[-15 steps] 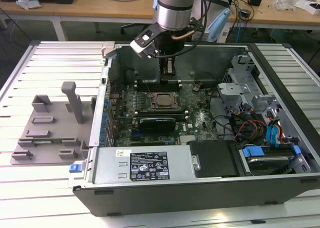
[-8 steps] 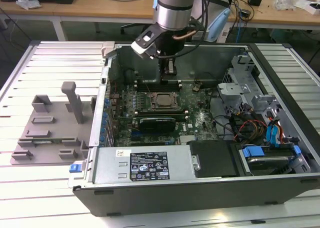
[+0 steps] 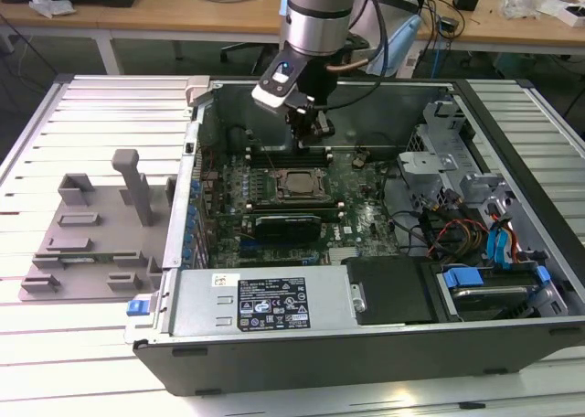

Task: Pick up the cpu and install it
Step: 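Install the first cpu locking lever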

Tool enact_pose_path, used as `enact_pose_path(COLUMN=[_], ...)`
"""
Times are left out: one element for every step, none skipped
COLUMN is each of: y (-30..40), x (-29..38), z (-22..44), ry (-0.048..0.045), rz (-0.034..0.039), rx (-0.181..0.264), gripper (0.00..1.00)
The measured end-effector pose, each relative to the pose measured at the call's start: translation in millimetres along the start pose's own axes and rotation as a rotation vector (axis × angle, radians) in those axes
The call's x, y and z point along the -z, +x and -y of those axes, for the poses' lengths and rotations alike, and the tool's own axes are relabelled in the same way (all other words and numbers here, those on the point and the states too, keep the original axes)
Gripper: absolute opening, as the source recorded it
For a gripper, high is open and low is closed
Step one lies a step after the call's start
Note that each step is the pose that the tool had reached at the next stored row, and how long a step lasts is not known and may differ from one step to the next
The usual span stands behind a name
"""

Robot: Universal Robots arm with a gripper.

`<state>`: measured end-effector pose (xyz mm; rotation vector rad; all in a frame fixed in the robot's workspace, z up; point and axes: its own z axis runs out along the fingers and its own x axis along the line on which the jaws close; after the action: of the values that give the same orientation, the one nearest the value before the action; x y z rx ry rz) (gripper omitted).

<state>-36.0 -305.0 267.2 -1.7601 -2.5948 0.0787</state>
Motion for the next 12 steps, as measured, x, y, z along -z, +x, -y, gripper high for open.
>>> enact_pose_path(y=[0.0,0.0,0.0,0.0,0.0,0.0,0.0,0.0,0.0,0.0,0.0,0.0], x=[0.0,0.0,0.0,0.0,0.0,0.0,0.0,0.0,0.0,0.0,0.0,0.0], z=[0.0,0.0,0.0,0.0,0.0,0.0,0.0,0.0,0.0,0.0,0.0,0.0], ry=[-0.0005,-0.001,-0.0016,-0.0022,-0.0025,-0.0033,-0.0041,-0.0045,-0.0049,-0.0058,-0.0066,-0.007], rz=[0.001,0.0019,0.003,0.0041,0.0048,0.0063,0.0076,0.0085,0.0092,0.0107,0.0124,0.0131], rx=[0.022,0.042,0.068,0.092,0.107,0.141,0.171,0.191,0.206,0.241,0.278,0.295], gripper=[0.11,0.11,0.11,0.11,0.11,0.11,0.11,0.11,0.11,0.11,0.11,0.11])
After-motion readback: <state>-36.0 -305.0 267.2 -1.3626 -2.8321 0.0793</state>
